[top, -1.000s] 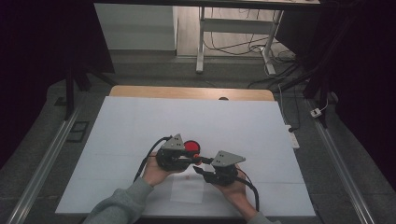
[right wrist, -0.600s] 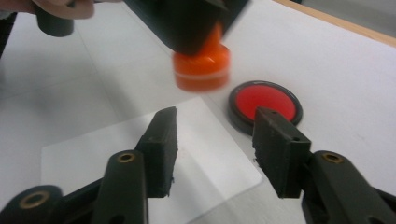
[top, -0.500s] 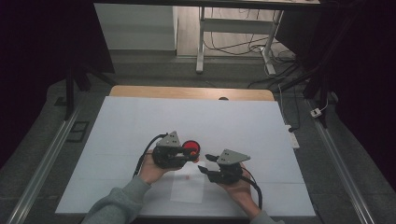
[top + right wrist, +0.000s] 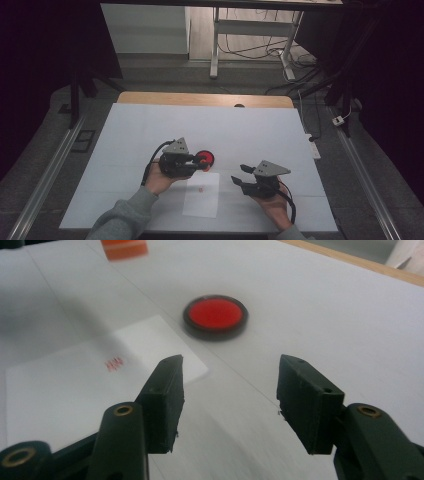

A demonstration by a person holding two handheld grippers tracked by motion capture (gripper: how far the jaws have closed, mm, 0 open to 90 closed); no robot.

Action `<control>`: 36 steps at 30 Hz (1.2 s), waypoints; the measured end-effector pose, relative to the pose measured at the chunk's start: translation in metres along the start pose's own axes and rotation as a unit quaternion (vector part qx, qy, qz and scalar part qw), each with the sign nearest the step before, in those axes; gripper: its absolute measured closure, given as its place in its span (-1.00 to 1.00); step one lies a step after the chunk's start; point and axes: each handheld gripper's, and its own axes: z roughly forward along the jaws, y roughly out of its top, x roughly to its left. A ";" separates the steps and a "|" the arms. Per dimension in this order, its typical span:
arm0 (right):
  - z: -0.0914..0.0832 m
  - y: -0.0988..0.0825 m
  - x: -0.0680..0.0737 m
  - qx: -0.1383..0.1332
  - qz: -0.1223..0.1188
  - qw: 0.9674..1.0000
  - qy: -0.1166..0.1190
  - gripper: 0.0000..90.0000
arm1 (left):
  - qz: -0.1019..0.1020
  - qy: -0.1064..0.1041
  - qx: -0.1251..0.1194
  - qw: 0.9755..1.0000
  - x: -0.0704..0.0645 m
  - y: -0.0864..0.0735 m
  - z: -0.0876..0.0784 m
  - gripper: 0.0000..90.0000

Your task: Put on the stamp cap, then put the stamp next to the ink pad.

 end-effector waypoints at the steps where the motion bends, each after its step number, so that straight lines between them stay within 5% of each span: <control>1: -0.004 -0.002 -0.002 -0.001 0.003 1.000 -0.004 -0.04 | -0.001 0.001 0.000 1.000 0.001 0.000 -0.001 0.61; 9: -0.026 -0.013 -0.018 -0.001 0.015 1.000 -0.027 -0.04 | -0.010 0.010 -0.006 1.000 0.008 0.001 -0.009 0.61; 21: -0.036 -0.020 -0.022 0.005 0.013 0.999 -0.035 -0.04 | -0.025 0.028 -0.008 0.999 0.021 -0.001 -0.015 0.61; 36: -0.034 -0.025 -0.033 0.007 0.016 0.999 -0.031 -0.04 | -0.069 0.082 0.008 0.994 0.056 -0.011 -0.014 0.60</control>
